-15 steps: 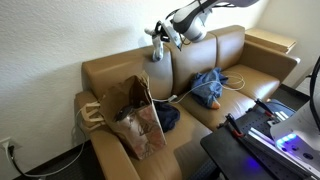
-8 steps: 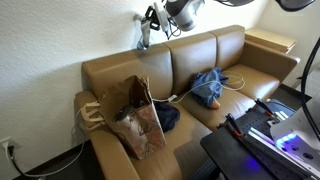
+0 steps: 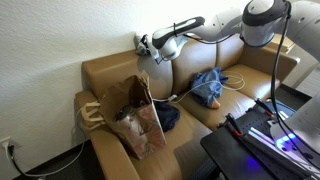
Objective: Place the white socks on the backrest of the sofa
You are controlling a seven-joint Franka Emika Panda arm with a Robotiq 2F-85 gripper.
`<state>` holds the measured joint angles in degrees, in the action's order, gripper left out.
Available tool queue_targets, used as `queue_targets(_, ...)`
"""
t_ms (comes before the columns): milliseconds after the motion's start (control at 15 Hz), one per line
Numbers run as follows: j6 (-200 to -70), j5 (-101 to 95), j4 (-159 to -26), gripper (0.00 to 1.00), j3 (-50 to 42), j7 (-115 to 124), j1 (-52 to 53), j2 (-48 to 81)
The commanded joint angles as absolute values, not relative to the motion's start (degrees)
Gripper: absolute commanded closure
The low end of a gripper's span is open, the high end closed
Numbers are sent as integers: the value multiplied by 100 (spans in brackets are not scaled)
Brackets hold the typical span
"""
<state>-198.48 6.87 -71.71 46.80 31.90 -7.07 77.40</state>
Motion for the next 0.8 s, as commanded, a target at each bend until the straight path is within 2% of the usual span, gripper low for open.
queue_targets(0,-19829,1122,-6304,58,4247,2841,-222,7853)
queue_targets(200,-19833,2428,-6391,39,2877,2602,295,7163)
queue_targets(467,-19813,4290,-7646,14,1153,2205,1055,5868)
queue_targets(533,-19811,4770,-7982,4,687,2108,1321,5545)
queue_targets(600,-19809,5239,-8202,0,231,1978,1624,5348)
queue_targets(733,-19623,6189,-8697,0,-693,1689,2253,5000)
